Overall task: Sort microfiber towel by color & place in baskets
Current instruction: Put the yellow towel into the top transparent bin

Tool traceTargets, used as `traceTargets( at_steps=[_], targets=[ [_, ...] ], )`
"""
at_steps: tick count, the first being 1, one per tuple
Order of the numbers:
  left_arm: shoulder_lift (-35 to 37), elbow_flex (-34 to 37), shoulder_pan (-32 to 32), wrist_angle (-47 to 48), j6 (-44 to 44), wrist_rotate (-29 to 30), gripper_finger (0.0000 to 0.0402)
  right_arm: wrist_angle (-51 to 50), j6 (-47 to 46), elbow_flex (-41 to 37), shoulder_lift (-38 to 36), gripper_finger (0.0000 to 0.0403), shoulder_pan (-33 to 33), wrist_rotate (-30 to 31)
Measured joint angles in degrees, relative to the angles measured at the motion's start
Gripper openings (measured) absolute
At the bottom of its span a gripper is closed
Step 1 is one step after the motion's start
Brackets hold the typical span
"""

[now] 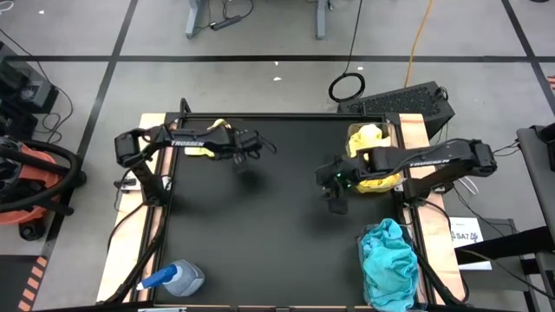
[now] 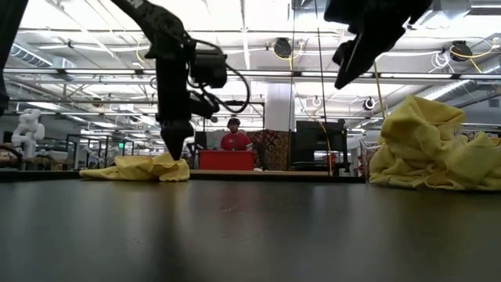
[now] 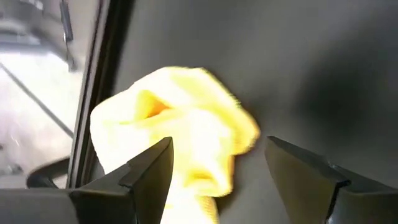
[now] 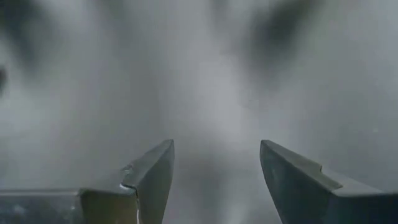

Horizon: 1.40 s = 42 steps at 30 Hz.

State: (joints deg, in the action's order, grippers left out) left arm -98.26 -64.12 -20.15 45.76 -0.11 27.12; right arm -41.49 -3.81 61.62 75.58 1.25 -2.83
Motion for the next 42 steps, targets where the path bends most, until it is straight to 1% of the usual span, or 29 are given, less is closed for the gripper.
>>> traceTargets(
  at_steps=[3, 8, 13, 16, 19, 21, 23, 27, 28, 29, 33, 38, 42],
  targets=[
    [0.0, 1.2, -3.8, -1.1, -1.2, -0.8, 0.0258, 2.1, -0.2, -1.3, 1.4, 0.0231, 1.4, 0.1],
    [0.0, 3.0, -9.6, -3.1, -2.7, -4.9, 0.0258, 4.1, -0.2, -3.0, 2.9, 0.0231, 3.5, 0.0],
    [0.0, 6.2, -13.7, -10.0, -4.0, -13.8, 0.0258, 5.2, -1.4, -3.0, 3.7, 0.0231, 4.7, 0.1],
    [0.0, 7.8, -15.3, -11.5, -3.5, -16.5, 0.0256, 6.9, -1.5, -3.0, 3.8, 0.0231, 5.6, 0.1],
    [0.0, 9.5, -16.2, -12.1, -2.0, -16.7, 0.0237, 8.8, -1.5, -3.0, 3.8, 0.0231, 6.4, 0.1],
    [0.2, 10.5, -16.5, -12.8, -1.0, -17.3, 0.0207, 10.0, -1.5, -3.0, 3.8, 0.0231, 6.8, 0.1],
    [0.3, 11.2, -16.5, -13.4, -0.4, -19.4, 0.0161, 11.0, -1.5, -3.0, 3.8, 0.0231, 7.1, 0.7],
    [0.3, 11.7, -15.7, -14.7, 1.9, -23.4, 0.0044, 12.2, -1.8, -3.0, 3.8, 0.0231, 7.5, 5.1],
    [0.3, 11.7, -15.2, -15.2, 2.1, -24.0, 0.0024, 12.7, -2.2, -3.0, 3.8, 0.0231, 7.5, 5.9],
    [0.3, 11.6, -14.6, -15.9, 2.1, -25.0, 0.0016, 13.4, -2.8, -3.0, 3.8, 0.0231, 7.5, 6.1],
    [0.0, 10.3, -11.5, -16.5, 2.5, -27.7, 0.0014, 15.7, -4.0, -3.0, 3.8, 0.0231, 7.5, 6.8],
    [-0.1, 6.7, -6.7, -16.4, 2.6, -30.8, 0.0013, 17.7, -4.4, -3.0, 3.8, 0.0231, 7.5, 11.7],
    [-0.1, 3.2, -2.0, -15.6, 3.8, -31.1, 0.0012, 18.6, -6.4, -3.0, 3.8, 0.0231, 7.4, 17.9]
  ],
)
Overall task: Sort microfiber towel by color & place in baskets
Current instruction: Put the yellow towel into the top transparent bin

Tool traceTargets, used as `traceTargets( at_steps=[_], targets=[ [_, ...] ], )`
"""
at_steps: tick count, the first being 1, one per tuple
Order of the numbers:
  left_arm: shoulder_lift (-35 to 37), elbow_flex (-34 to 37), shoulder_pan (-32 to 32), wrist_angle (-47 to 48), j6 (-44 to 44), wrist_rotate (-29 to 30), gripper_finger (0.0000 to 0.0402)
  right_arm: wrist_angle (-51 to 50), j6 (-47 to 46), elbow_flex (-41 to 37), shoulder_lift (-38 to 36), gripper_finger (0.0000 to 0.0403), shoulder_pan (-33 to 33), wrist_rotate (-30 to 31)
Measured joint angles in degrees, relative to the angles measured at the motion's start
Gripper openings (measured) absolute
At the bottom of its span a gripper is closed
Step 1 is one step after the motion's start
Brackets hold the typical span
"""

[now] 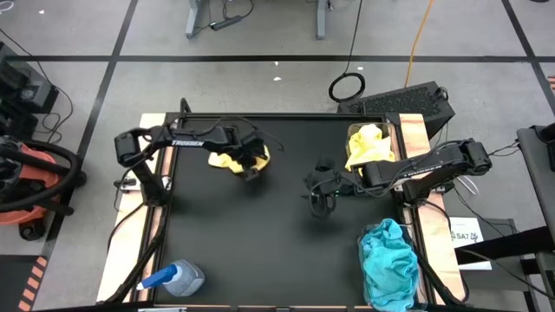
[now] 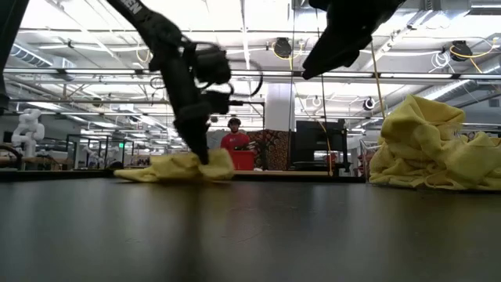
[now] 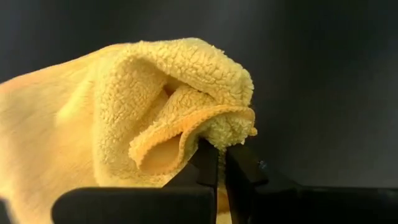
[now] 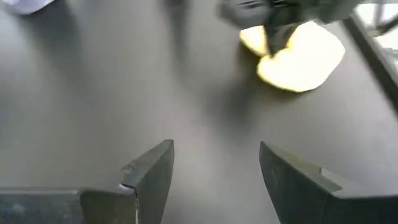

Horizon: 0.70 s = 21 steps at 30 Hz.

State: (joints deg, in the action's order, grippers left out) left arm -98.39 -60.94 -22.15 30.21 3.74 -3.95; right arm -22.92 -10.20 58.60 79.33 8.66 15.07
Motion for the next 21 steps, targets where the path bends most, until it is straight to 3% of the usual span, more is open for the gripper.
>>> traceTargets(
  at_steps=[6, 12, 21],
  targets=[
    [0.0, -6.7, 7.4, 3.5, 1.9, 0.1, 0.0011, 4.7, -1.1, 0.0, 0.2, 0.0231, -0.8, 3.0],
    [0.1, -14.2, 14.7, 8.4, 3.8, 0.4, 0.0011, 10.7, -0.2, 0.0, 3.7, 0.0231, -1.0, 0.1],
    [0.1, -23.0, 23.9, 14.2, 5.7, 0.6, 0.001, 11.2, 3.2, 0.0, 9.1, 0.0231, -1.8, 3.6]
  ],
)
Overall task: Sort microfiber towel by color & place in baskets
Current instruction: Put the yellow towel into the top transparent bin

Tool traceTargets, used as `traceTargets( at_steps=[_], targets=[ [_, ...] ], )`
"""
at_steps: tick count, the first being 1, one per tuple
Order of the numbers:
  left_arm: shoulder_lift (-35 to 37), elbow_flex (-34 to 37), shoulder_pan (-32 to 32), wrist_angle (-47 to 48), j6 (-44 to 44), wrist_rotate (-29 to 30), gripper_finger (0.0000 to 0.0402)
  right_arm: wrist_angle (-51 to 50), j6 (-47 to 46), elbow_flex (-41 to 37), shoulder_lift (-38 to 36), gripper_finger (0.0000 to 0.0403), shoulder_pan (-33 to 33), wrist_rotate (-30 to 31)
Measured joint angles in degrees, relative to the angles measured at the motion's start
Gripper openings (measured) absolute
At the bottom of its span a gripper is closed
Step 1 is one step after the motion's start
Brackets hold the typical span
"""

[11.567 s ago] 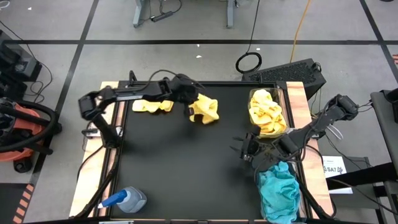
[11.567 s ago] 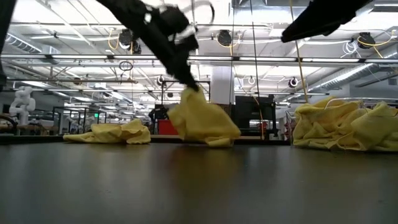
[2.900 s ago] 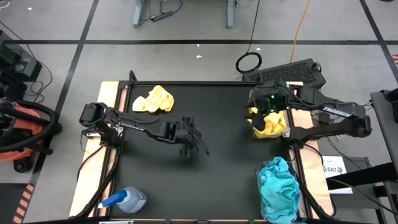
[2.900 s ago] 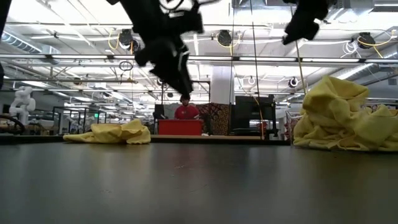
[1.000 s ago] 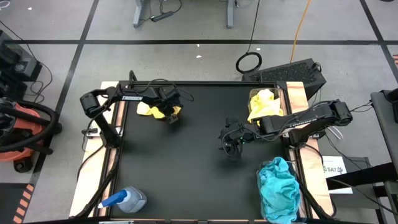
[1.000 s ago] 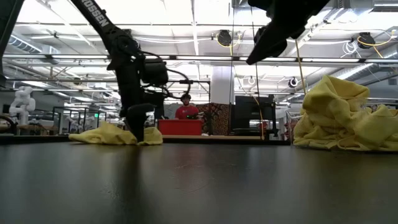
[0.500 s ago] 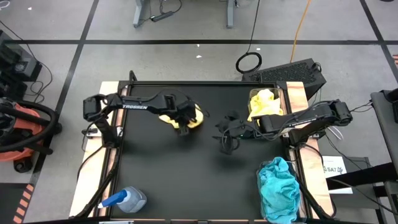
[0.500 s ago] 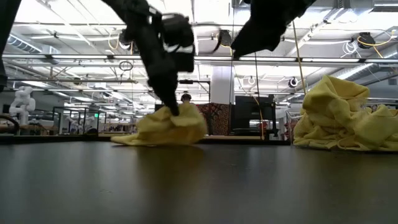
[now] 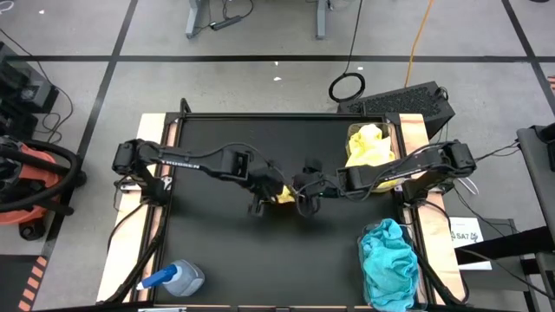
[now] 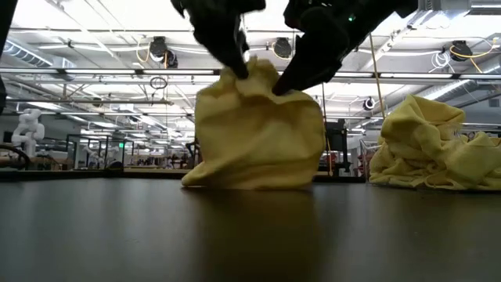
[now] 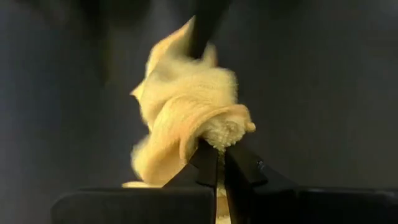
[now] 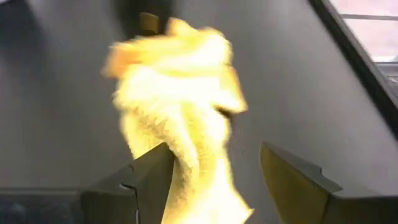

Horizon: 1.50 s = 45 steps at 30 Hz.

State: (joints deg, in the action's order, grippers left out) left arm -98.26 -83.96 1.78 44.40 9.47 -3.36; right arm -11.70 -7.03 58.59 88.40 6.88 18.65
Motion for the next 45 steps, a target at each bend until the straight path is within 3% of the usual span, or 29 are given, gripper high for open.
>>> traceTargets(
  at_steps=[4, 11, 19, 25, 32, 45],
  targets=[
    [0.0, -3.2, 2.9, 0.4, 0.9, 0.8, 0.001, 1.0, 1.0, 0.0, 0.8, 0.0231, -0.6, 0.2],
    [0.1, -6.3, 6.7, 2.7, 6.3, 10.1, 0.001, 8.9, 3.7, 0.1, 3.2, 0.0253, -0.3, -11.5],
    [0.1, -6.3, 8.9, 0.5, 9.7, 11.1, 0.001, 18.7, 4.6, 0.0, 9.3, 0.03, 0.1, -17.1],
    [0.6, -6.1, 11.2, -0.1, 12.0, 12.1, 0.001, 22.6, 4.1, 0.0, 12.5, 0.0301, -0.2, -17.8],
    [2.1, -6.3, 14.2, -2.1, 12.5, 13.5, 0.001, 21.4, 3.8, 0.0, 12.7, 0.0234, -0.7, -16.6],
    [3.7, -6.3, 18.2, -1.3, 13.4, 15.5, 0.001, 19.1, 6.1, 0.0, 9.6, 0.0024, -1.5, -17.3]
  ],
)
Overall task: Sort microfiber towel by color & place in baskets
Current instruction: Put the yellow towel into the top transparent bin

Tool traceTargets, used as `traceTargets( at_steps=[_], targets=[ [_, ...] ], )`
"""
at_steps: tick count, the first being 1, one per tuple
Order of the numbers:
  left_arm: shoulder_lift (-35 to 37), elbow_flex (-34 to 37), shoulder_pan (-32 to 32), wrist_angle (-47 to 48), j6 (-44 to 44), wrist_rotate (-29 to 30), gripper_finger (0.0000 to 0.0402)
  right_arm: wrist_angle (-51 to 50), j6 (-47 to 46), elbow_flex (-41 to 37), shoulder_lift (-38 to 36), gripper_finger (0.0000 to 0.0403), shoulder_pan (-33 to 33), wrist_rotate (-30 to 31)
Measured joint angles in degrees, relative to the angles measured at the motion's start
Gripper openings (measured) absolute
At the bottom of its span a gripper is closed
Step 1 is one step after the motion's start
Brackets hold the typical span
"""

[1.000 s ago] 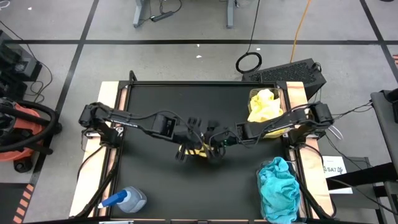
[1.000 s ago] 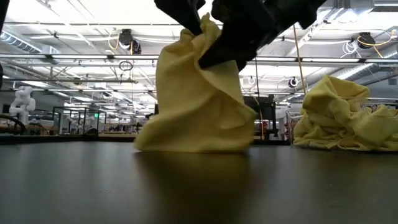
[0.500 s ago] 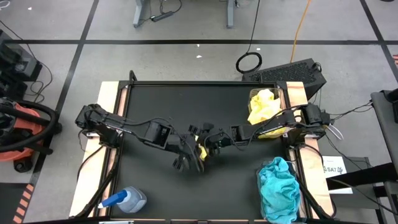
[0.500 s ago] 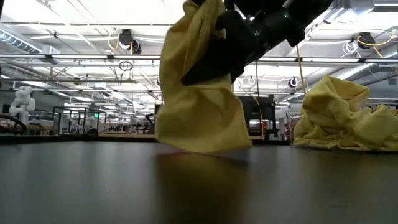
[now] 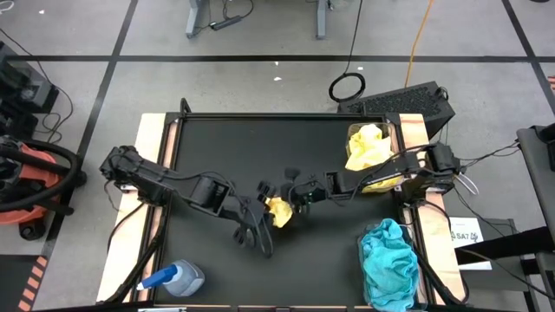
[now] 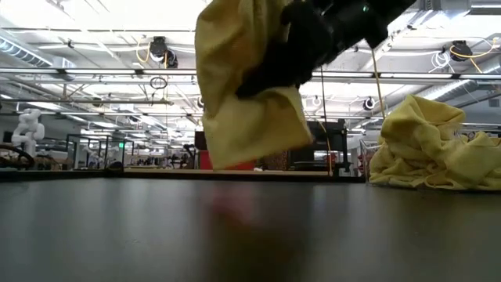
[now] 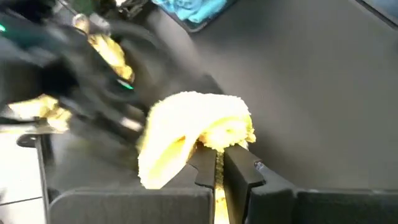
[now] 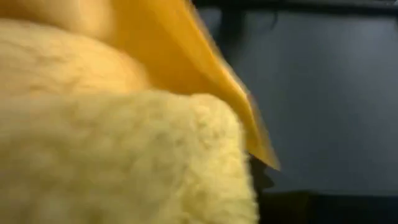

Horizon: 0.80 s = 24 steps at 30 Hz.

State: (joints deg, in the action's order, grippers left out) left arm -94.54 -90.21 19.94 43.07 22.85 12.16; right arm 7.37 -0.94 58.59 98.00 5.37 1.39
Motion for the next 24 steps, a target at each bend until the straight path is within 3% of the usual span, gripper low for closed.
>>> traceTargets(
  at_steps=[8, 14, 17, 20, 24],
  targets=[
    [0.0, 2.0, -0.1, 2.5, -4.3, 0.3, 0.001, -9.6, 1.4, 0.0, -12.3, 0.0003, 0.8, 1.7],
    [-2.6, 3.6, -3.1, -5.8, -4.4, 1.0, 0.001, -15.5, -0.1, 0.0, -21.5, 0.0002, 1.9, -1.0],
    [-5.0, 4.4, -4.8, -12.5, -4.3, 2.0, 0.0015, -18.2, -1.3, 0.0, -25.5, 0.0001, 3.3, 1.5],
    [-7.4, 4.5, -6.2, -16.0, -4.1, 6.0, 0.0042, -24.6, -2.6, 0.0, -29.3, 0.0001, 5.0, 7.2],
    [-9.6, 4.5, -8.0, -21.1, -5.4, 10.4, 0.0106, -32.2, -6.0, 0.0, -34.0, 0.0001, 6.5, 13.7]
  ],
)
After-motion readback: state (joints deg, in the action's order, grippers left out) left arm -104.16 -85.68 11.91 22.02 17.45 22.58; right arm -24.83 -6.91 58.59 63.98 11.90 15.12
